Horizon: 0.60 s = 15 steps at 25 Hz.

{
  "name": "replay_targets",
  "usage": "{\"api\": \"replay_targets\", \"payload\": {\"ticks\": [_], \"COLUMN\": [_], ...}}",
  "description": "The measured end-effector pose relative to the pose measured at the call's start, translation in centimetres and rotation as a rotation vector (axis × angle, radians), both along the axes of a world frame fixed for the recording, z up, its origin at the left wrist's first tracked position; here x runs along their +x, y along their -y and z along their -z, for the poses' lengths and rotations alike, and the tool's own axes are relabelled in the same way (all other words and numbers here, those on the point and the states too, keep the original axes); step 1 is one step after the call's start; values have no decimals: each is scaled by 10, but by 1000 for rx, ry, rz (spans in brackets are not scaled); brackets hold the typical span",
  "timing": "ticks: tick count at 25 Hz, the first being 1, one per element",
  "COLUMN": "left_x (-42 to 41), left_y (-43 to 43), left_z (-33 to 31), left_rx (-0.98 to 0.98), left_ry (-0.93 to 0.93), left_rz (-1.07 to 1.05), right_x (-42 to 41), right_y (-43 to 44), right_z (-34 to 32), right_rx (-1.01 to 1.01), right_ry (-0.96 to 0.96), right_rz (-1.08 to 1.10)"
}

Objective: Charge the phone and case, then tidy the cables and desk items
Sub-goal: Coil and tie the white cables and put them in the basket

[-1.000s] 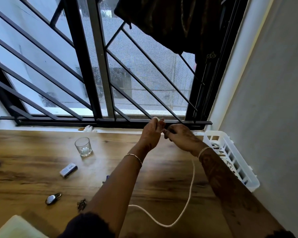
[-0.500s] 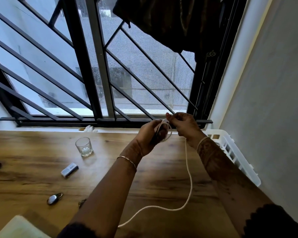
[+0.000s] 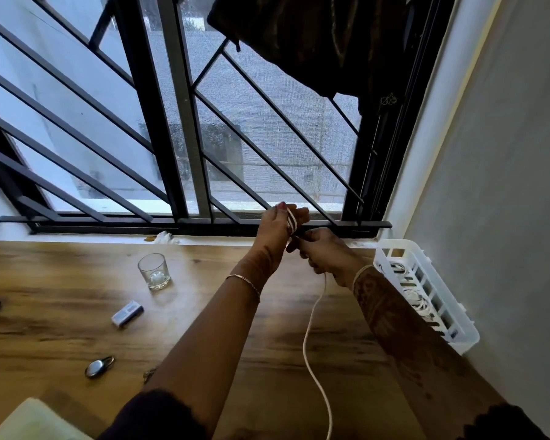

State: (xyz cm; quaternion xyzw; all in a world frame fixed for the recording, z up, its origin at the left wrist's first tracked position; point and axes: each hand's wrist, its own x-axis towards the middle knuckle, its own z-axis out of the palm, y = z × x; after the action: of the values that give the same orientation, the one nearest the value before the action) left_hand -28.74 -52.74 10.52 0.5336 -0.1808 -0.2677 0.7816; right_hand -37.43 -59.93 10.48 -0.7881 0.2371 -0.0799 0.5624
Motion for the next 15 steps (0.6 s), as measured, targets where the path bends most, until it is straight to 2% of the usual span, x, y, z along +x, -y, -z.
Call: {"api": "replay_targets", "payload": {"ticks": [3,5,8,12,15], "left_x": [3,6,4,3,3], "left_y": [-4,-12,-19,-20,-18], "left_z": [7,13,18,16,14], "left_rx": [340,538,542,434,378], "left_ry": [443,619,573,481,233], "left_rz": [-100,-72,103,197,141], "right_x": [-2,-1,3,9,10], "right_y": [1,4,8,13,12], "right_z": [-4,-6,-8,-11,-12], "right_rx": [-30,-49,-112,-164,-92], "right_ry": [-15,11,60,171,246], "right_rz": [46,78,112,216,245]}}
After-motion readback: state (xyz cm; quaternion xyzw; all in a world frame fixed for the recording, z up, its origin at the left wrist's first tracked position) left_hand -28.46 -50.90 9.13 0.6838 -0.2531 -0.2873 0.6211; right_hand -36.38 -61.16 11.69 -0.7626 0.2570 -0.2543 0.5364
